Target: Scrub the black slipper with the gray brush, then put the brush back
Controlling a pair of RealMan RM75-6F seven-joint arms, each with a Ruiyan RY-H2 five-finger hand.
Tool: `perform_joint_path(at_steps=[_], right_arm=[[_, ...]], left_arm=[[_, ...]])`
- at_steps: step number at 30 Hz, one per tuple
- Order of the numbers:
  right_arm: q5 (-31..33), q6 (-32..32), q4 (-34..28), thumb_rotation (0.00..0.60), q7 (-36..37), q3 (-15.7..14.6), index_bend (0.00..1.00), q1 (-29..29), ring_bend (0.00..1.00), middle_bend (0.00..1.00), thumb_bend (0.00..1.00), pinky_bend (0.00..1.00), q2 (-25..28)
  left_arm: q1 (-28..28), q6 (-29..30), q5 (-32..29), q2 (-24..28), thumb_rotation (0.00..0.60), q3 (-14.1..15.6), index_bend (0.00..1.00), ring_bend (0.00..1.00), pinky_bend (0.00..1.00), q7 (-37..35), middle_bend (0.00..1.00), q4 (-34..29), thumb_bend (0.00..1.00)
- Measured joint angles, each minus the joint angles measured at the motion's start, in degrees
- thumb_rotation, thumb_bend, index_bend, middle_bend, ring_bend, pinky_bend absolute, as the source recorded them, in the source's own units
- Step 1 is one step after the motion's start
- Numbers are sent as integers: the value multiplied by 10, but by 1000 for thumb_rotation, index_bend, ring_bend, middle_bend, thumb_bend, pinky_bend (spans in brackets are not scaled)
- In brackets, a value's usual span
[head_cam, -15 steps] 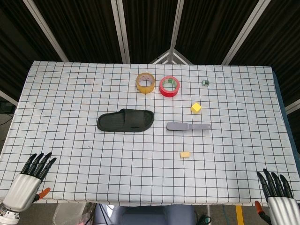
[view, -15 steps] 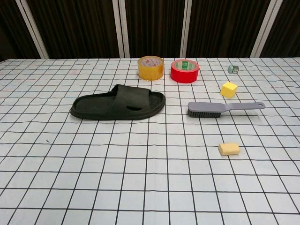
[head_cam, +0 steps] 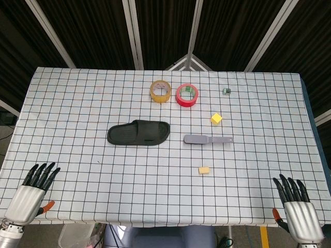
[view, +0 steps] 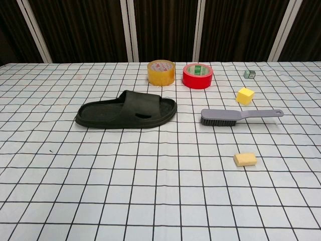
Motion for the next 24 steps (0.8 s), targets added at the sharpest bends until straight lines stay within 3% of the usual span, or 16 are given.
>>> perform_joint_path(at_steps=[16,24], right_arm=[[164,-207,19,600,-130,129,0,200,0,77,398,0,-115],[272,-274,37,600,-230,180,21,298,0,93,397,0,-186]], left_arm=[[-15,-34,-35,-22,600,-24,0,0,16,82,0,-15,74],[-15,-19,-35,-15,600,-27,0,0,16,71,0,-23,75]])
